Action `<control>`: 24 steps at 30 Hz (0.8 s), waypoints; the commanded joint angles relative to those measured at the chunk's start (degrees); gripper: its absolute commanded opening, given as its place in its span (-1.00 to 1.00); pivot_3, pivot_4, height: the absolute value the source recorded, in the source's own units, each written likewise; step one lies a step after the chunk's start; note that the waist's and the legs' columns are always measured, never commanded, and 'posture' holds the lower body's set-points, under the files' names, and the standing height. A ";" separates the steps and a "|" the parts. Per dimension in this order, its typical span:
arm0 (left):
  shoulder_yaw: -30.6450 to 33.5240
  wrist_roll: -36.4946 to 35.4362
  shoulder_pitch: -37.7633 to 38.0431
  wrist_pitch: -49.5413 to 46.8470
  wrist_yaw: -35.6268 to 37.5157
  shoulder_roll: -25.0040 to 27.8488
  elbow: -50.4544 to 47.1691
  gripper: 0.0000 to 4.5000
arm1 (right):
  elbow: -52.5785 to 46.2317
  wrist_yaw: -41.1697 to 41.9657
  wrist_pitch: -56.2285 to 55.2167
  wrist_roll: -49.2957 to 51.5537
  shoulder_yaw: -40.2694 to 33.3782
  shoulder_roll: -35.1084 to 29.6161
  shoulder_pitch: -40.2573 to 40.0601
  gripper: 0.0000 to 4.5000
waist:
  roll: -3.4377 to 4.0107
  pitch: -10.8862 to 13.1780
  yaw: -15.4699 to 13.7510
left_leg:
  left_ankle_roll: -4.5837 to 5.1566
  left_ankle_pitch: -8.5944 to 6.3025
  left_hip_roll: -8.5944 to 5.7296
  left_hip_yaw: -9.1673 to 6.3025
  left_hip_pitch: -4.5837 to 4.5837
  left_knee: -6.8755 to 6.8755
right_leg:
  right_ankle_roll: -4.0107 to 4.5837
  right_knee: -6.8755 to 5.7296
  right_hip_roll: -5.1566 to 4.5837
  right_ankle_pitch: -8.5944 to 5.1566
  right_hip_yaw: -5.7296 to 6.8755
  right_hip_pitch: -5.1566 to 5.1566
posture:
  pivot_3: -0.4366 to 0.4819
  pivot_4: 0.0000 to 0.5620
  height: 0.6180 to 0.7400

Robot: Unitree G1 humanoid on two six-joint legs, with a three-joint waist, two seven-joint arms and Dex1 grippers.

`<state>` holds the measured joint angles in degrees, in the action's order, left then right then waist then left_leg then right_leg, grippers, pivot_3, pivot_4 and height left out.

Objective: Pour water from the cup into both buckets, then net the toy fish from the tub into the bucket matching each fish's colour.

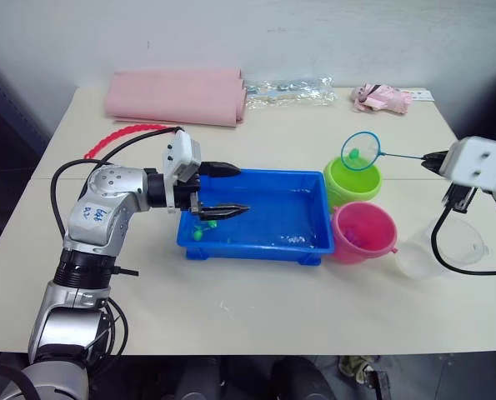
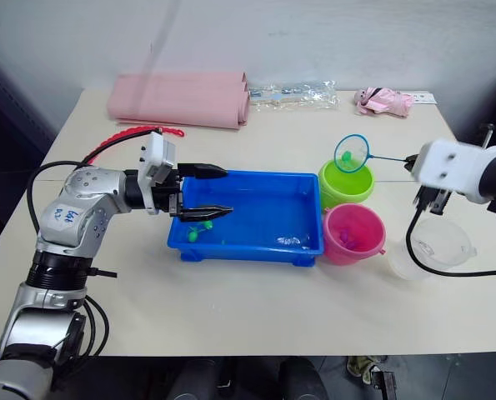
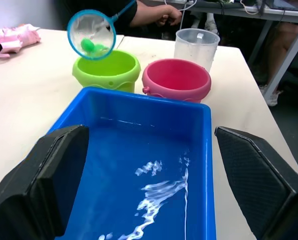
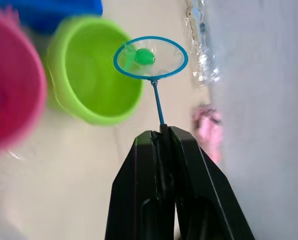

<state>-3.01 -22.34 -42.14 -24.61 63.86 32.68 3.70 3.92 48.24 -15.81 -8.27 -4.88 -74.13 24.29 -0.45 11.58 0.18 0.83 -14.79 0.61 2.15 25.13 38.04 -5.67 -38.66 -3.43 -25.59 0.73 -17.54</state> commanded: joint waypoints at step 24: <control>0.15 0.06 -2.35 1.30 0.48 0.57 1.15 0.96 | 10.01 -27.36 -40.03 -29.74 3.57 -8.92 5.24 -1.00 | 0.09 -0.01 1.38 | -0.03 0.02 0.07 0.02 -0.05 -0.04 | 0.00 -0.14 0.03 0.00 0.03 -0.04 | -0.05 -0.47 1.00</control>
<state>-3.26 -22.23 -43.29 -24.29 63.95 33.25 5.31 14.69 21.34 -56.32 -38.63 -0.10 -82.42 28.78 -0.37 11.57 1.56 0.80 -14.77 0.68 2.17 25.08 38.02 -5.66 -38.81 -3.40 -25.60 0.77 -17.57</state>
